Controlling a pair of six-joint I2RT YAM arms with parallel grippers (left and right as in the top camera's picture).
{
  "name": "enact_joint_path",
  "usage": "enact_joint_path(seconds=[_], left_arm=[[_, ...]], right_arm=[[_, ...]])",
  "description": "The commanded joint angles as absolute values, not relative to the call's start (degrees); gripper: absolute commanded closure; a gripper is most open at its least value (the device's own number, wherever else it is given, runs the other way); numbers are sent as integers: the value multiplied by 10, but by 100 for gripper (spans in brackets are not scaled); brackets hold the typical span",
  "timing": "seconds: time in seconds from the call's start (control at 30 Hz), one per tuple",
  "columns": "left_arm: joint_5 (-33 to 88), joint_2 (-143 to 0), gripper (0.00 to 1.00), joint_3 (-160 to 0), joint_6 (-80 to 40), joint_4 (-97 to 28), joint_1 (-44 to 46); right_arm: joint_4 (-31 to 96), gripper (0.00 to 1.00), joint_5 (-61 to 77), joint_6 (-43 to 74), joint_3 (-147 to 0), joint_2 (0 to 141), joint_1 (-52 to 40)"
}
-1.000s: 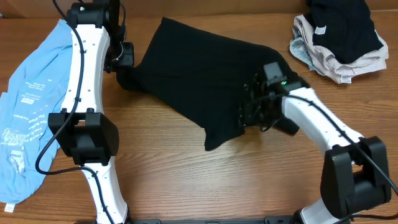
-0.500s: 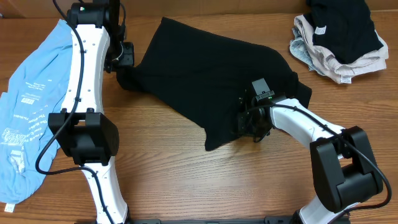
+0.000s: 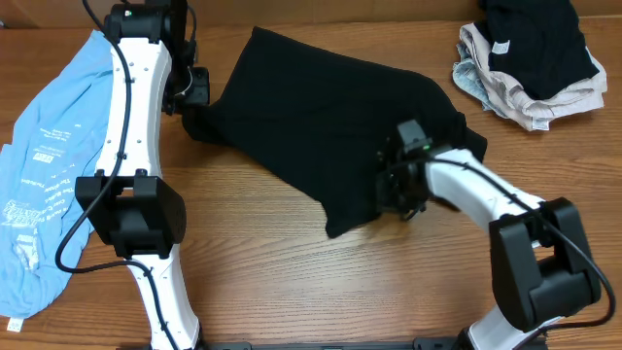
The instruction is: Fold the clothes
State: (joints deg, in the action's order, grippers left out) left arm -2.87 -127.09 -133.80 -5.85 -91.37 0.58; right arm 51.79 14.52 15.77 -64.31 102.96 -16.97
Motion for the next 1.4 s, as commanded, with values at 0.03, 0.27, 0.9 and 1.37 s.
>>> enact_joint_path(seconds=[0.03, 0.27, 0.9, 1.37], left_arm=[[-23, -1232, 96, -1451, -67, -942, -9], [-35, -1142, 96, -1584, -62, -942, -11], [-152, -939, 96, -1603, -74, -895, -12], [-201, -1061, 96, -1601, -77, -868, -27]], right_arm=[[614, 96, 140, 114, -795, 943, -99], [842, 96, 120, 57, -1147, 926, 34], [969, 96, 140, 40, -1653, 911, 174], [912, 96, 212, 13, -1628, 1016, 161]])
